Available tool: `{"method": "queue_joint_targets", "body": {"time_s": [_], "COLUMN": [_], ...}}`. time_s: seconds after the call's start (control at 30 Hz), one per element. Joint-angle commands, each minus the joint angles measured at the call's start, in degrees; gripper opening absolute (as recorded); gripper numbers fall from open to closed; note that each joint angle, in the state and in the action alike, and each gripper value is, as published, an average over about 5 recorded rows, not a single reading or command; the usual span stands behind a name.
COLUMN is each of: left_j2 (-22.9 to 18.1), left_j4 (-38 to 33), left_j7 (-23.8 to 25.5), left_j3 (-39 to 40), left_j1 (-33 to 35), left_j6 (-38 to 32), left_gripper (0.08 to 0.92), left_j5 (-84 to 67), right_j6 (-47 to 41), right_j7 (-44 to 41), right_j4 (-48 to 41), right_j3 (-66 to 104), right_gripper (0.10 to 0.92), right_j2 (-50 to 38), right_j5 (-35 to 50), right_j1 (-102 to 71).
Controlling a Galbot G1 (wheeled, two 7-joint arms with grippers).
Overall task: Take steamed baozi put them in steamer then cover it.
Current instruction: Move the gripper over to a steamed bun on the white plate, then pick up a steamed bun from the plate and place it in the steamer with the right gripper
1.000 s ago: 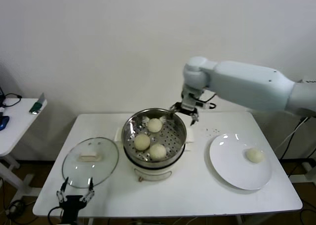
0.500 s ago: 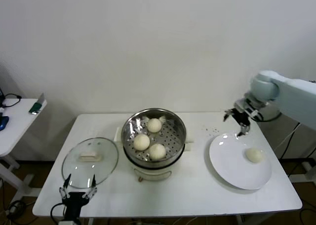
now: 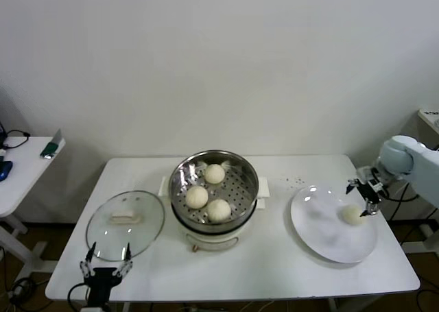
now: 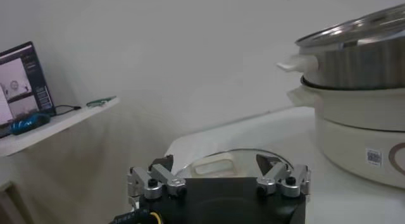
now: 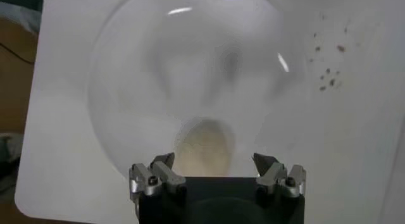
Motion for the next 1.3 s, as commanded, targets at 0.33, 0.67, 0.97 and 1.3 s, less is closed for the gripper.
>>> {"method": "queue_joint_targets", "body": {"time_s": [0.33, 0.67, 0.97, 1.3], "left_j2": [-0.47, -0.35, -0.37, -0.43], "left_j4": [0.85, 1.06, 1.19, 0.98], "left_j7": [-0.12, -0.13, -0.12, -0.14], "left_j3": [0.07, 0.09, 0.08, 0.05], "left_j1": [-0.10, -0.28, -0.07, 0.26], "left_j6": [0.04, 0.01, -0.20, -0.41], "left_gripper": [0.823, 0.823, 0.823, 0.823], "left_j5": [0.96, 1.19, 1.25, 1.23], "right_j6": [0.18, 0.64, 0.48, -2.19], "right_j7": [1.26, 0.97, -0.03, 0.45], "right_j4": [-13.04, -14.48, -14.41, -12.22], "right_j3": [9.06, 9.57, 9.09, 4.78], "right_gripper": [0.823, 0.823, 0.776, 0.713], "right_j2": [7.90, 9.40, 9.05, 8.17], "right_j5": [-4.26, -5.70, -5.56, 2.45], "right_j1": [-10.21, -10.26, -9.44, -3.47]}}
